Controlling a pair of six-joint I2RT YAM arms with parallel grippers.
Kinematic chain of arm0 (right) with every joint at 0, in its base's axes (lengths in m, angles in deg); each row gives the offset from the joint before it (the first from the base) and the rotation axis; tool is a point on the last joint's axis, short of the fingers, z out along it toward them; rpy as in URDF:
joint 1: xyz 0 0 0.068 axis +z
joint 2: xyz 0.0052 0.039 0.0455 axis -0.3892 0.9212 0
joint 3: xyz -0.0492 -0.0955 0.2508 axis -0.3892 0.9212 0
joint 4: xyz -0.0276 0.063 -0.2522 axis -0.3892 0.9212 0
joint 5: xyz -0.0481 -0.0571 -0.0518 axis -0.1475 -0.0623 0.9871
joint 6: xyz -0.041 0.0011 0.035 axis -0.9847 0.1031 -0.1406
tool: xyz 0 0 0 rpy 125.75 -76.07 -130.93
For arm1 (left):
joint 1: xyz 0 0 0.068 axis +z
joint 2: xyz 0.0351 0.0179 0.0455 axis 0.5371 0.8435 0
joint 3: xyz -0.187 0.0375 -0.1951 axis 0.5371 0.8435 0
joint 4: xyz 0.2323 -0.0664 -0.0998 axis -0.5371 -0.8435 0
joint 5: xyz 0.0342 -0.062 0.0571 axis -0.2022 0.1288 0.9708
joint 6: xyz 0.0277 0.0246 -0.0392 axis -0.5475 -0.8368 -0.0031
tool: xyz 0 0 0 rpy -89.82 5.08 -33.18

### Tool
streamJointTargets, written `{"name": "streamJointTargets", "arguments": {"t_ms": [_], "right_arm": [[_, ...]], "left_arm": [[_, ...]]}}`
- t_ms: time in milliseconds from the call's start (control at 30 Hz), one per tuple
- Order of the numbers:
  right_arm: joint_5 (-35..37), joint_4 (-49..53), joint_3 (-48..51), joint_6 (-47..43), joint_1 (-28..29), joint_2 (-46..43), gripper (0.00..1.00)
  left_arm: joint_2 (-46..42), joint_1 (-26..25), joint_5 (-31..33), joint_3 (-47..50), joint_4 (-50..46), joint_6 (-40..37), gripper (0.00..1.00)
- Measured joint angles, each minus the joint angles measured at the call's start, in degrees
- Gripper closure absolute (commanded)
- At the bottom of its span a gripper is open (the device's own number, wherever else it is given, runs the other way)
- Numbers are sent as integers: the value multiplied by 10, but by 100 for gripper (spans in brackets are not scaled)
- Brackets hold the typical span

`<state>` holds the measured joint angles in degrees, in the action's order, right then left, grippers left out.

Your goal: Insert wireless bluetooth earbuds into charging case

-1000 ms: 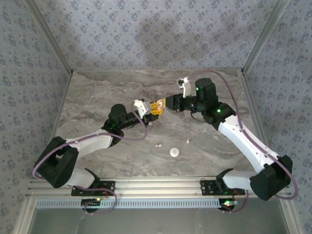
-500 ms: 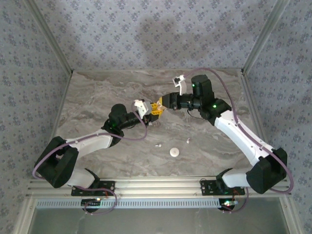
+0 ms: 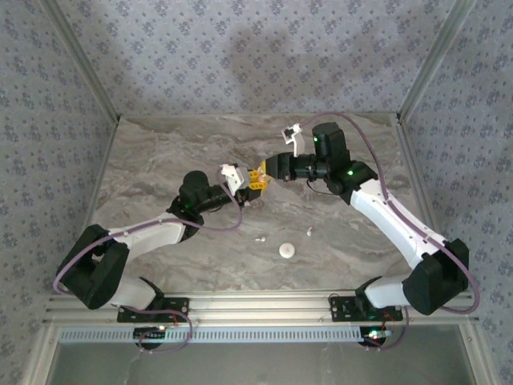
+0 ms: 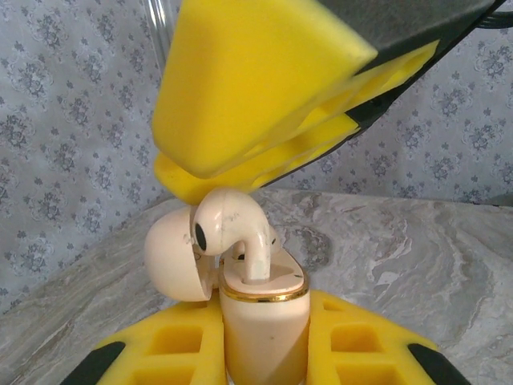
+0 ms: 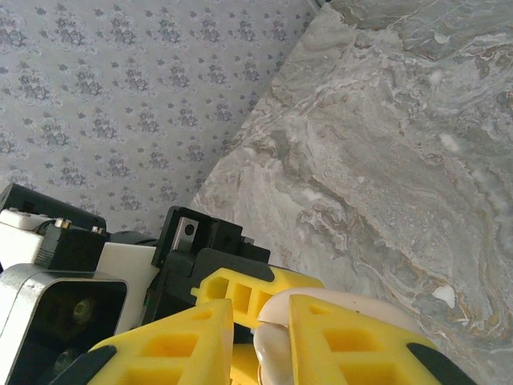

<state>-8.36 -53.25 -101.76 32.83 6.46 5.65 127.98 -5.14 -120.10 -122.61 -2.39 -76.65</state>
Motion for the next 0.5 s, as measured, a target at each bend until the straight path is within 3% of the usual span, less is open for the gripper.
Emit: {"name": "streamJointTargets", "arguments": {"t_ms": [500], "right_arm": [[-19, 27, -14, -50, 0, 11, 76]], "left_arm": [[0, 0, -3, 0, -9, -6, 89]]}}
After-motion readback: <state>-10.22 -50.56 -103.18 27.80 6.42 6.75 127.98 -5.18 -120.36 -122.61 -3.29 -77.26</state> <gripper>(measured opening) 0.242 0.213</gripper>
